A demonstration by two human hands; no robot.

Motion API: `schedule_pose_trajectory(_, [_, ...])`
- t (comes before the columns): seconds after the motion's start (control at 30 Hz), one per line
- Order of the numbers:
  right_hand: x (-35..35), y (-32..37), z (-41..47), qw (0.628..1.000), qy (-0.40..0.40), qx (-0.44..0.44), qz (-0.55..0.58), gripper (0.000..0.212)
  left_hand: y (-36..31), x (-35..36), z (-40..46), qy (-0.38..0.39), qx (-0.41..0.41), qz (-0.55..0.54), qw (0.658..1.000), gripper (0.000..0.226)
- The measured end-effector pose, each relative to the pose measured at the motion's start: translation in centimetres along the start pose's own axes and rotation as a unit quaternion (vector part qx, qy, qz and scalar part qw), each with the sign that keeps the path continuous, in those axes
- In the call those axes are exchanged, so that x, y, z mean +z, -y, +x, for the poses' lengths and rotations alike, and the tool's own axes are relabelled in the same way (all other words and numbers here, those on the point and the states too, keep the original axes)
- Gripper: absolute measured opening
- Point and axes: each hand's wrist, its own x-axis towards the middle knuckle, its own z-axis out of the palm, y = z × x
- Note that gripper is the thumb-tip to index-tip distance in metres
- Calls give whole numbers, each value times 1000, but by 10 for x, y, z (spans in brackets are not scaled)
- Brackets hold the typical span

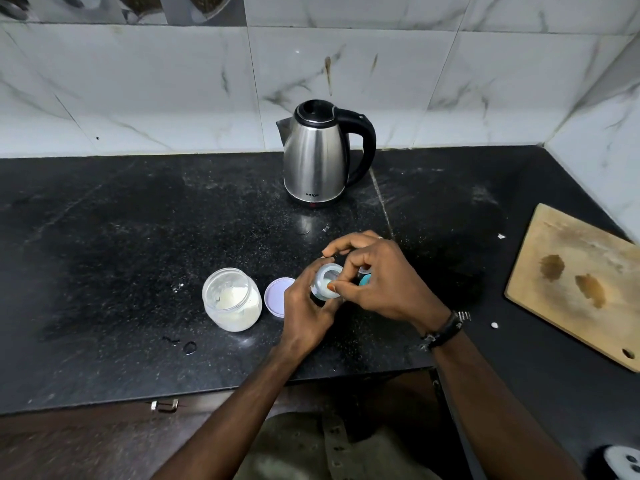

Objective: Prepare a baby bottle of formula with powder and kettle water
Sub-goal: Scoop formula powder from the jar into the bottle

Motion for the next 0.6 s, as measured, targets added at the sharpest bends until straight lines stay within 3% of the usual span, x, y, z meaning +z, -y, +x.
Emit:
schedule_pose_trajectory(0.23, [-12,-21,4,995,-91,51,2,13,8,-1,-2,3,-37,15,999,67])
schedule_pose_trajectory(0.6, [-14,-40,0,977,-205,55,-3,13,16,9,-2,33,-77,44,996,69])
